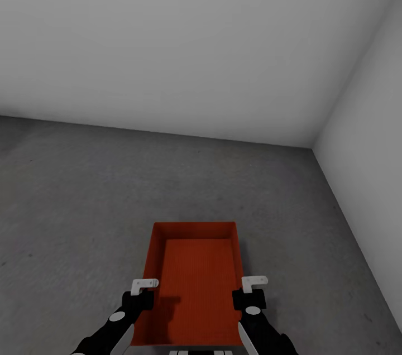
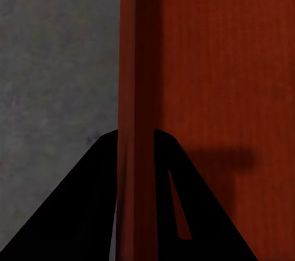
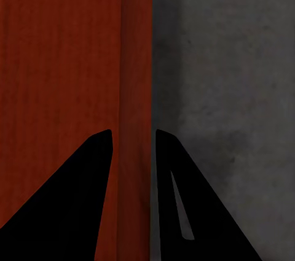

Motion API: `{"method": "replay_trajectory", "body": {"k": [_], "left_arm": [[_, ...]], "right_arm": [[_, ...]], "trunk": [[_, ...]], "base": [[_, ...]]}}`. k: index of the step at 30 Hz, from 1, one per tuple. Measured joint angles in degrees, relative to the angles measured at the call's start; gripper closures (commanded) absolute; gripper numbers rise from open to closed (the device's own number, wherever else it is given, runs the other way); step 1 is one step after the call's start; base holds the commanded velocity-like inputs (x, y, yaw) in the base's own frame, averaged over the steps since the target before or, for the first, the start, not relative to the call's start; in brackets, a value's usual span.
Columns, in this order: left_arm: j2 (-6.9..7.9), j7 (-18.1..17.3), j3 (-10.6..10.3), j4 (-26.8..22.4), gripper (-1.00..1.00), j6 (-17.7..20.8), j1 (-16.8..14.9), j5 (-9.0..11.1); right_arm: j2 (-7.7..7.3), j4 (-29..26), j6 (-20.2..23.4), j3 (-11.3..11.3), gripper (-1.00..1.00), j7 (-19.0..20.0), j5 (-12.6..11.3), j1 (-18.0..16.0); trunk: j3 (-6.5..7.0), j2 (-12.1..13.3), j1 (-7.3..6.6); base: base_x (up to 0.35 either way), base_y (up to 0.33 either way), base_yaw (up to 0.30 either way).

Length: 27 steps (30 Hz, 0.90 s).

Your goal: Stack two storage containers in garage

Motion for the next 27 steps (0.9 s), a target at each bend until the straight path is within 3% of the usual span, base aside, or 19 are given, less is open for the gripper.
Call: {"method": "replay_trajectory", "body": {"k": [15, 27], "left_arm": [[0.00, 0.00, -0.02, 0.03, 1.00, 0.00, 0.00, -0.02], [0.00, -0.01, -0.02, 0.06, 1.00, 0.00, 0.00, 0.01]], "right_arm": [[-0.01, 0.05, 0.00, 0.02, 1.00, 0.00, -0.05, 0.00], [-0.01, 0.06, 0.01, -0.01, 1.00, 0.04, 0.00, 0.00]], "trunk": [[-0.04, 0.00, 0.00], [-0.98, 0.00, 0.00]], "base": [[0.000, 0.000, 0.000], [0.000, 0.000, 0.000]]}}
